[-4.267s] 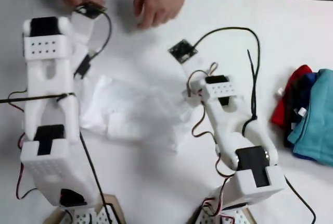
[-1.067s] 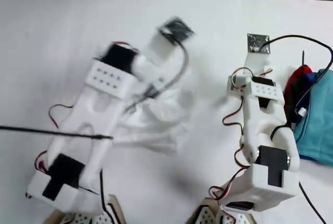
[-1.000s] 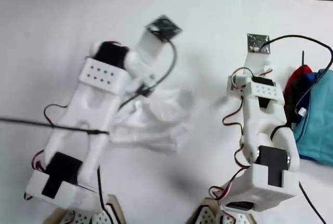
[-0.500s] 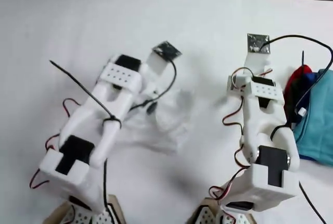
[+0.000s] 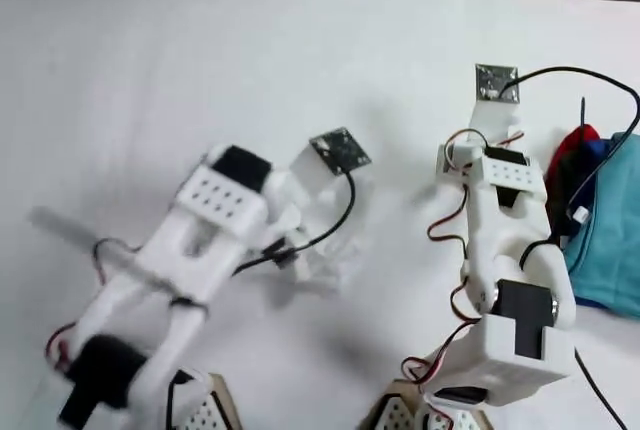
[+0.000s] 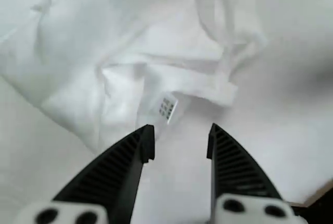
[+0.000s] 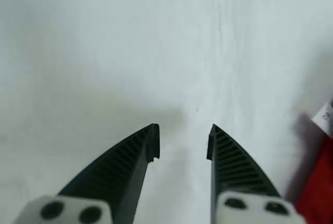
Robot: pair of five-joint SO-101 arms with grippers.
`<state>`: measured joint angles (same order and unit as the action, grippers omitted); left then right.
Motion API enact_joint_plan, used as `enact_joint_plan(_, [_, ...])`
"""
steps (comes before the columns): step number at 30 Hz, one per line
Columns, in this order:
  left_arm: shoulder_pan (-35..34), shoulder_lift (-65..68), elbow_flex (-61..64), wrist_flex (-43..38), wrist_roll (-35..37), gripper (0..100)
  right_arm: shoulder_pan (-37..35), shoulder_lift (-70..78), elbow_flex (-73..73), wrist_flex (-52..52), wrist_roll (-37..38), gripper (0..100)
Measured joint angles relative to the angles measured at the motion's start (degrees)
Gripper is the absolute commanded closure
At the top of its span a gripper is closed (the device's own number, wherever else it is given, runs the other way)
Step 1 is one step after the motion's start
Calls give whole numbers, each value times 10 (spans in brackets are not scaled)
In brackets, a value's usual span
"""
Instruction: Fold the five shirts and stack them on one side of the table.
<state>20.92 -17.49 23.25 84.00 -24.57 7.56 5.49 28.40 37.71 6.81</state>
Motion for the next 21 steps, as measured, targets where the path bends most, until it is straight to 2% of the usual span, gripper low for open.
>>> enact_joint_plan(2, [-7, -32, -9, -2, -2, 811, 0, 0, 0, 0, 0, 834])
enact_joint_plan(5, [-35, -25, -10, -47, -4, 811, 0, 0, 0, 0, 0, 834])
enact_joint_plan(11, [-56, 116, -27, -165, -4, 811, 0, 0, 0, 0, 0, 834])
enact_joint_plan(17, [-56, 295, -124, -169, -4, 812, 0, 0, 0, 0, 0, 834])
enact_joint_plan(21, [-56, 310, -140, -136, -3, 812, 0, 0, 0, 0, 0, 834])
